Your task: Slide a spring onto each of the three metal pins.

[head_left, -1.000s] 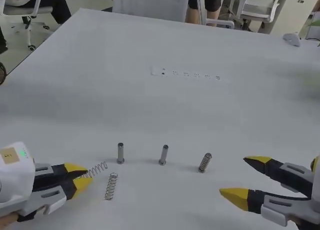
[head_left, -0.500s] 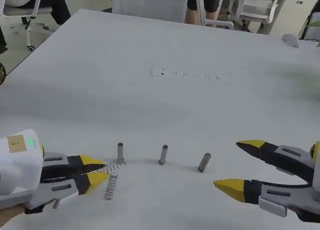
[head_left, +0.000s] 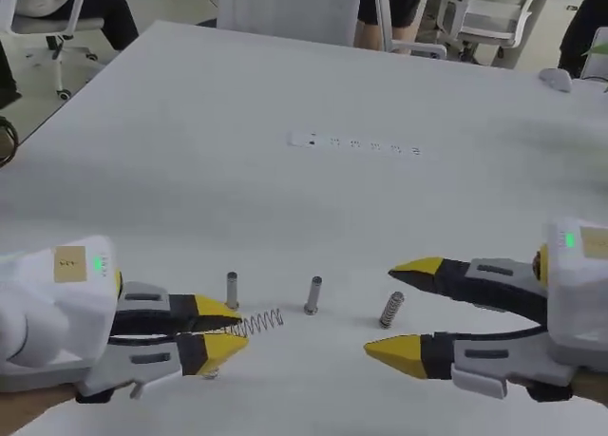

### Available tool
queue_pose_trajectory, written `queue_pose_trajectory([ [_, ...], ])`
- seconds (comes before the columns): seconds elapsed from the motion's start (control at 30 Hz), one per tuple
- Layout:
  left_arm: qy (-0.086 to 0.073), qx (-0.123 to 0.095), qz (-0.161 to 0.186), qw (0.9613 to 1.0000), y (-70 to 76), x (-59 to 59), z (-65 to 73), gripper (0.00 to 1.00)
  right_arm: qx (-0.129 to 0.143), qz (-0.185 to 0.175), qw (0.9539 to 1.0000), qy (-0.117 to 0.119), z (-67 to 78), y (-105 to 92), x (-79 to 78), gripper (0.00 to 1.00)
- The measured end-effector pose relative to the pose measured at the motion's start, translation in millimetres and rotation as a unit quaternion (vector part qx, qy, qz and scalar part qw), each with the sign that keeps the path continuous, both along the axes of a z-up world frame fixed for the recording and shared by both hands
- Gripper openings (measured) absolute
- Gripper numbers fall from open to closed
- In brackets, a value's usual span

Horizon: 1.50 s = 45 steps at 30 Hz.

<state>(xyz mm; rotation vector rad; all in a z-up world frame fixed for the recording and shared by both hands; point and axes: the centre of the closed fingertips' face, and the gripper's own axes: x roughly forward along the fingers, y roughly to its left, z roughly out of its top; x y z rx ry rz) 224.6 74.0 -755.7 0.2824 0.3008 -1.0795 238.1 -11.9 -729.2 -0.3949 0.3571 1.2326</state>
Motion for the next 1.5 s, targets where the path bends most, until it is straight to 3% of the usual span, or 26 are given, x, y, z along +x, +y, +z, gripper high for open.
queue_pose_trajectory([
  [0.4,-0.008,-0.007,-0.039,0.9992,-20.9,-8.1,8.4,0.03,-0.011,0.064,0.9978,0.012,-6.1,32.7,-17.6,0.37],
  [0.7,-0.014,-0.012,-0.062,0.9979,-29.2,-14.2,14.4,0.03,-0.020,0.092,0.9954,0.022,-11.8,43.1,-29.4,0.30],
  [1.5,-0.016,-0.009,-0.090,0.9958,-37.8,-25.9,18.1,0.03,-0.032,0.101,0.9936,0.039,-12.5,45.3,-38.4,0.10],
])
